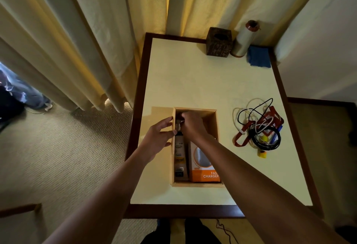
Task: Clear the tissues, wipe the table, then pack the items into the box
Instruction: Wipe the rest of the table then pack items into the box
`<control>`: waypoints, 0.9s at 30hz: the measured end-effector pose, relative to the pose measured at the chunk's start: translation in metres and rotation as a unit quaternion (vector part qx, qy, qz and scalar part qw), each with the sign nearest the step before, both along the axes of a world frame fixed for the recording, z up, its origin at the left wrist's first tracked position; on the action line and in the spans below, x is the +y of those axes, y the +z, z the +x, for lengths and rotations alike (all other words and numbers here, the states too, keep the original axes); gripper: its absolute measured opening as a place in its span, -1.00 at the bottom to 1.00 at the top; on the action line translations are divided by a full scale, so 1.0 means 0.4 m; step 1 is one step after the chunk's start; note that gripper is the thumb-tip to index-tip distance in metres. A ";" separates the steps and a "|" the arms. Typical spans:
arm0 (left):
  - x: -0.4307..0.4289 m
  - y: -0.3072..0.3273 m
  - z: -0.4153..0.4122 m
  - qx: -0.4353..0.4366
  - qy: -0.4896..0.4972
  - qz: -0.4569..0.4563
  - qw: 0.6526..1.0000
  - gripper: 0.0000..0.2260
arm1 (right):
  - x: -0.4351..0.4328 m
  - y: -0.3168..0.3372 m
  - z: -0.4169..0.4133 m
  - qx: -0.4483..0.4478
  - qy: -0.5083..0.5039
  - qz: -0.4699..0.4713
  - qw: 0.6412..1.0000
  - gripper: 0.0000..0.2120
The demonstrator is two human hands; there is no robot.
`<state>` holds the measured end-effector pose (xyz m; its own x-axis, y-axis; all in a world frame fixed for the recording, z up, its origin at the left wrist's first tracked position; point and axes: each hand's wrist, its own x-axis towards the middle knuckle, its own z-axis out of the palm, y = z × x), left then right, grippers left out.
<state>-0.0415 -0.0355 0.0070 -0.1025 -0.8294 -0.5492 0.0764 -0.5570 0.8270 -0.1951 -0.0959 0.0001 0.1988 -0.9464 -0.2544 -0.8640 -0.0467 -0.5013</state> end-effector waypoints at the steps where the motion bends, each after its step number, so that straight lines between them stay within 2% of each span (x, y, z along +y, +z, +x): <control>1: 0.000 0.001 0.001 0.002 0.000 0.000 1.000 -0.45 | 0.003 0.000 -0.005 -0.008 -0.005 -0.004 1.000 -0.94; 7: 0.001 0.008 0.000 0.006 0.001 -0.011 1.000 -0.51 | -0.002 -0.005 -0.048 0.018 -0.018 -0.001 1.000 -0.87; 15: -0.003 -0.004 0.000 0.000 -0.004 -0.003 1.000 -0.48 | -0.027 -0.039 -0.030 0.041 -0.018 0.087 0.995 -0.87; 23: -0.004 -0.005 -0.003 0.005 0.005 0.001 1.000 -0.48 | -0.040 -0.047 -0.008 0.057 0.000 0.080 0.995 -0.86; 27: -0.002 -0.001 -0.001 0.002 -0.003 -0.001 1.000 -0.47 | -0.043 -0.031 -0.010 0.112 0.019 0.083 0.990 -0.89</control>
<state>-0.0420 -0.0362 0.0065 -0.1093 -0.8300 -0.5470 0.0773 -0.5557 0.8278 -0.1989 -0.1132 -0.0123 0.1547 -0.8813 -0.4466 -0.9533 -0.0145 -0.3016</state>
